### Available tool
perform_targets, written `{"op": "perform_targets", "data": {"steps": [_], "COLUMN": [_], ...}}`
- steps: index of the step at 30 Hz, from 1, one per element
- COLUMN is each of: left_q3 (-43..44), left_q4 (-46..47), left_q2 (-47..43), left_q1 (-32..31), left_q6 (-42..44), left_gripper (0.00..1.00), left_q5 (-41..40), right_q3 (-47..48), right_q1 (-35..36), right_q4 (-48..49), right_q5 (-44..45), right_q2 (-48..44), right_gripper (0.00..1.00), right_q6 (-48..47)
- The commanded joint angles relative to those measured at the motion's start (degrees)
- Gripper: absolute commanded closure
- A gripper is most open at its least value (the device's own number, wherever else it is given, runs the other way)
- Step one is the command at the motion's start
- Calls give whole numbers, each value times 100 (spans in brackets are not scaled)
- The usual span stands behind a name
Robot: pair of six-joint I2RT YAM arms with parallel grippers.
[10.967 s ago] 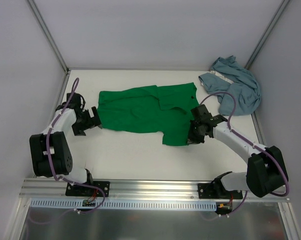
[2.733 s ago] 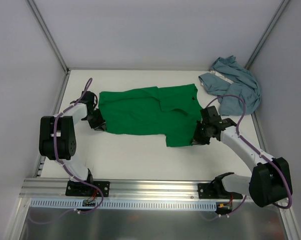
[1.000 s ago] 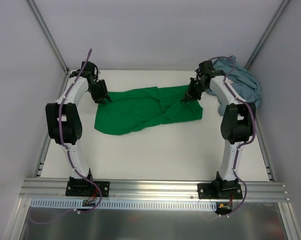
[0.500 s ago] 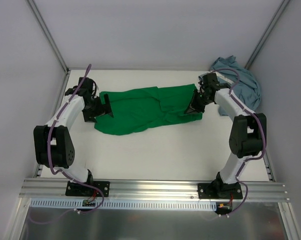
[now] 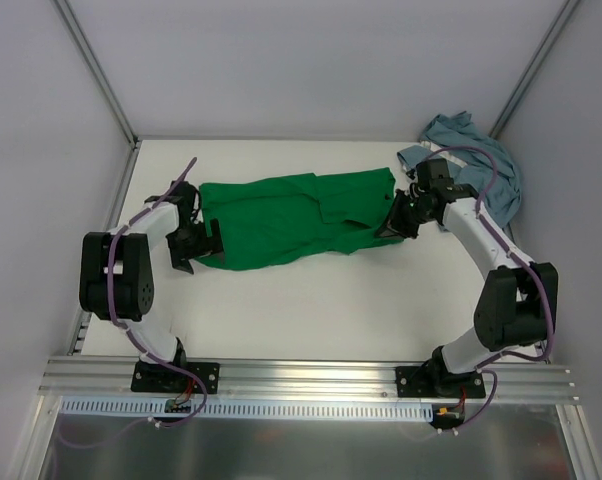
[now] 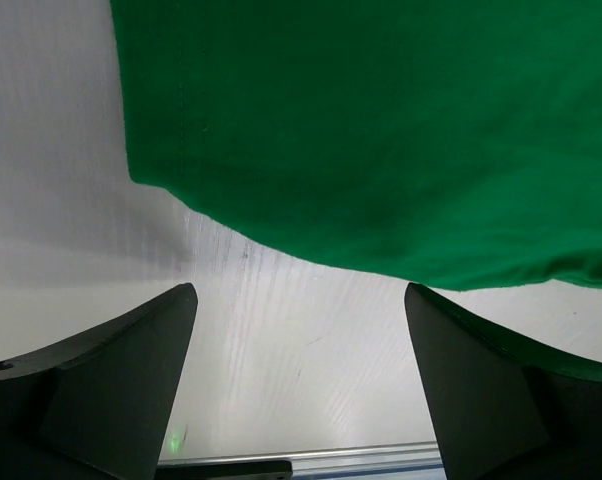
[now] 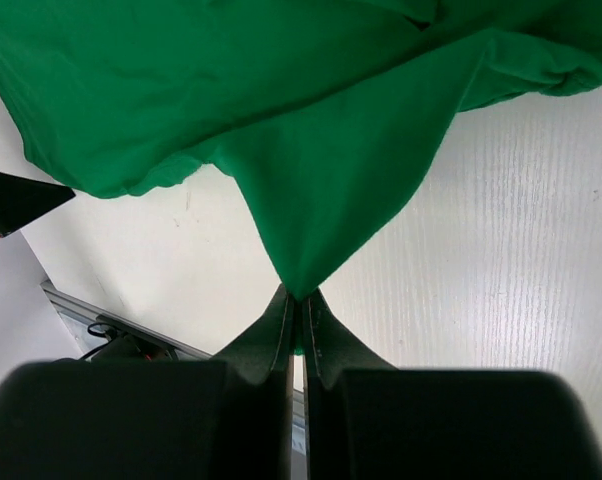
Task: Fold and stack the t-shirts
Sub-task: Grap the side of the flattened tshirt closest away from the robot with both arms
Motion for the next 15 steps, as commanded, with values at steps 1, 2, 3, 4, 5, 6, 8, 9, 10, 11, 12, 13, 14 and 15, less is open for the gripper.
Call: {"op": "perform_targets", "data": {"steps": [1, 2, 3, 4, 5, 6, 8, 9, 10, 11, 12, 13, 14, 15], "left_q3": [-101, -101, -101, -83, -74, -74, -48, -31, -4, 31, 57, 136, 163, 189], "left_q4": [242, 242, 242, 234, 242, 260, 321, 374, 400, 444, 471, 480, 488, 488], "left_q2": [113, 131, 140, 140, 140, 140, 184, 210, 271, 298, 333, 420, 482, 518], "left_q1": [5, -4, -4, -4, -4, -4, -4, -4, -4, -4, -4, -4, -4, -4], "left_q6": [13, 13, 4, 13, 13, 13, 4, -5, -5, -22, -23, -31, -31, -31], "left_gripper": [15, 15, 15, 16, 16, 17, 23, 25, 26, 28, 28, 29, 30, 32], "left_q5": [-70, -70, -96, -123, -158, -245, -299, -299, -299, -290, -290, -281, -272, -255], "right_q3": [-78, -96, -104, -105, -105, -105, -113, -113, -122, -122, -139, -148, -148, -166], "right_q1": [-9, -9, -9, -9, -17, -9, -9, -9, -9, -9, -9, -9, -9, -9], "right_q4": [-19, -19, -36, -37, -45, -37, -19, -28, -28, -36, -28, -28, -45, -54], "right_q5": [18, 27, 27, 27, 18, 9, -17, -17, -26, -35, -26, -17, -9, 0], "right_q2": [-412, -430, -456, -483, -501, -509, -544, -553, -562, -571, -588, -597, -606, -624], "right_gripper": [100, 99, 100, 100, 100, 100, 100, 100, 100, 100, 100, 99, 100, 100], "right_q6": [33, 24, 41, 50, 68, 76, 85, 103, 103, 94, 94, 85, 77, 77]}}
